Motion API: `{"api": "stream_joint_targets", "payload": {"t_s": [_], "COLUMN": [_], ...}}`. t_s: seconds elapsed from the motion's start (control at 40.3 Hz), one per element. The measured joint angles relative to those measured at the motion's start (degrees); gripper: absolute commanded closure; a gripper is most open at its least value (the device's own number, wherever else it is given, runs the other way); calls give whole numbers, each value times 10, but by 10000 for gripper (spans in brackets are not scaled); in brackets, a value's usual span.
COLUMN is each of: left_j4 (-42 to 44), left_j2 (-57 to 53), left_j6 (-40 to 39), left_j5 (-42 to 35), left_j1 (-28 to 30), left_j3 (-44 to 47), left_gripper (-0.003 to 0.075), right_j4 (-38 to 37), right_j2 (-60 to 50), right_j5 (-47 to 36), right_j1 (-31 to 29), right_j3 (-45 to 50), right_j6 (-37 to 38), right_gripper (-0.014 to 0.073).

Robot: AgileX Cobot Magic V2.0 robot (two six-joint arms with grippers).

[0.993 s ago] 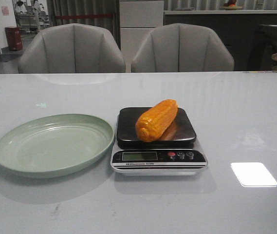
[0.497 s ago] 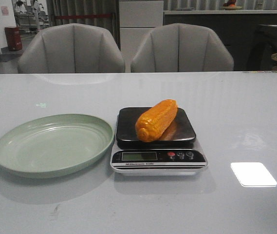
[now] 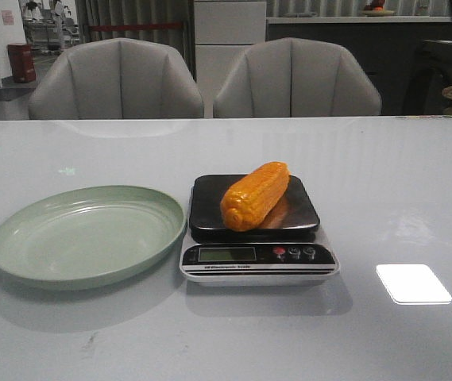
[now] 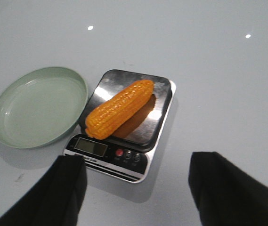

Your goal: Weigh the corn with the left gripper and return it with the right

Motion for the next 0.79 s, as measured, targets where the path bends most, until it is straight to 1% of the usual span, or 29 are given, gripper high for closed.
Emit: {"api": "stream_joint_targets", "payload": {"t_s": [0.124, 0.248, 0.472, 0.621, 0.794], "left_j4": [0, 0, 0, 0, 0], "left_j2": [0, 0, 0, 0, 0], "left_j6": [0, 0, 0, 0, 0], "left_j5": [0, 0, 0, 0, 0], "left_j1": [0, 0, 0, 0, 0], "left_j3": [0, 0, 0, 0, 0], "left_gripper": [599, 599, 599, 599, 599], "right_j4": [2, 3, -1, -44, -117], "right_j2": [100, 196, 355, 445, 539], "right_j5": [33, 68, 99, 136, 212], "right_j1": [15, 17, 44, 70, 102], "right_j3": [-78, -153, -273, -354, -448], "right_j6": [30, 63, 132, 205, 295], "right_gripper": [30, 30, 49, 52, 52]}}
